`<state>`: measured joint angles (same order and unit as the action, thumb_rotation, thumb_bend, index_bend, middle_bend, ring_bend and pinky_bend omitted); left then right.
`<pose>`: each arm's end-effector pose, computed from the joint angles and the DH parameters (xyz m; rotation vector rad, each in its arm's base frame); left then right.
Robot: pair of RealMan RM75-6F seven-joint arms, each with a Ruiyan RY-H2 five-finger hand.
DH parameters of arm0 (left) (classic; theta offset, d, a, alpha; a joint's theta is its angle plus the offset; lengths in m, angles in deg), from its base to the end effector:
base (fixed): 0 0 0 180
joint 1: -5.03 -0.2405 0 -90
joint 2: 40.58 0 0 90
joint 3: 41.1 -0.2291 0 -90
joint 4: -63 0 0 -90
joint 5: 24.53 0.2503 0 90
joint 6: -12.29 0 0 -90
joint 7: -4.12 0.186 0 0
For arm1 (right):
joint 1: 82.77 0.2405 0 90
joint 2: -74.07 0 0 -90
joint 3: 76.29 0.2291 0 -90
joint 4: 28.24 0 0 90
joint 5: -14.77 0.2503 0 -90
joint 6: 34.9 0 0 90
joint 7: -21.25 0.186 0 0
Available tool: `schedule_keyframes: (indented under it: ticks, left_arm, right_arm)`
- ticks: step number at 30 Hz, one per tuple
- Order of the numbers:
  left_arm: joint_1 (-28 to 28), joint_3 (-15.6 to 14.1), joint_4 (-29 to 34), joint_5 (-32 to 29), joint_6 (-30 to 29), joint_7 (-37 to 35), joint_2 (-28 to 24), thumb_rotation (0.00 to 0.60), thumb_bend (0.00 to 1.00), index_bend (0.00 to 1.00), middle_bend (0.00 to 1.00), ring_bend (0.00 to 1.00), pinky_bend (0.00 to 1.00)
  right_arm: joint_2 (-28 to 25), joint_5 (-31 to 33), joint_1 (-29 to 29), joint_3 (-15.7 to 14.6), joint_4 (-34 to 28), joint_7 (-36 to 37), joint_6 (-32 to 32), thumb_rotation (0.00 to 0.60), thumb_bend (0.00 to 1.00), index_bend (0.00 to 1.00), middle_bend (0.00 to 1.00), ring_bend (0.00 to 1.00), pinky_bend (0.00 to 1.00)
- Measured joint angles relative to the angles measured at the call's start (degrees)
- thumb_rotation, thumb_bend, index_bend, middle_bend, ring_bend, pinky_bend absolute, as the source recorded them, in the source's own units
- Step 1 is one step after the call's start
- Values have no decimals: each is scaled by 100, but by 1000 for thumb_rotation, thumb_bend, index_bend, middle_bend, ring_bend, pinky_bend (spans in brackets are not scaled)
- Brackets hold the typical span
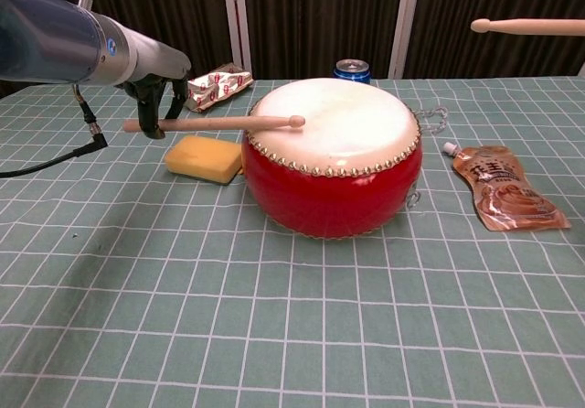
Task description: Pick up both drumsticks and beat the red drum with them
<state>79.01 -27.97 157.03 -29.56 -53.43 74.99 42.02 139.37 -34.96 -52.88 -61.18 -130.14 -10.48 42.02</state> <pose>-0.0545 0.4154 -0.0409 -1.7830 -0.7861 -0.2224 -0.2119 -0.3690 0.1195 1.2869 -0.7843 0.7269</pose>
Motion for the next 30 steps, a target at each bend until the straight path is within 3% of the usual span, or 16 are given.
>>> schedule_keyframes:
  ticks: [4,9,14,21,30]
  left_arm:
    - [-25,216,152,3,-11,-278,-157,600,532,802,1000,1000,1000]
    - [-283,511,791,1031,-57,-1248,-593,600,532,801,1000,1000,1000]
    - [-750,515,1673,1830,-143,-1858,-1111,600,531,798,1000,1000,1000]
    - [-1634,40,2553,2778,-293,-2622,-1679,600,532,793,1000,1000,1000]
    - [-2334,-768,2970,3668,-499,-3049,-1640,600,531,791,1000,1000,1000]
  right_arm:
    - [-1,-107,-38,-17,-50,17,79,600,599,939,1000,1000,1000]
    - [-47,-292,-127,-54,-198,128,174,600,600,939,1000,1000,1000]
    - [-260,-562,-323,-192,-427,595,74,600,600,939,1000,1000,1000]
    - [-560,-1106,-691,-674,-655,1063,-133,600,600,939,1000,1000,1000]
    - [-428,-1611,-1009,-1323,-582,809,-207,600,600,939,1000,1000,1000]
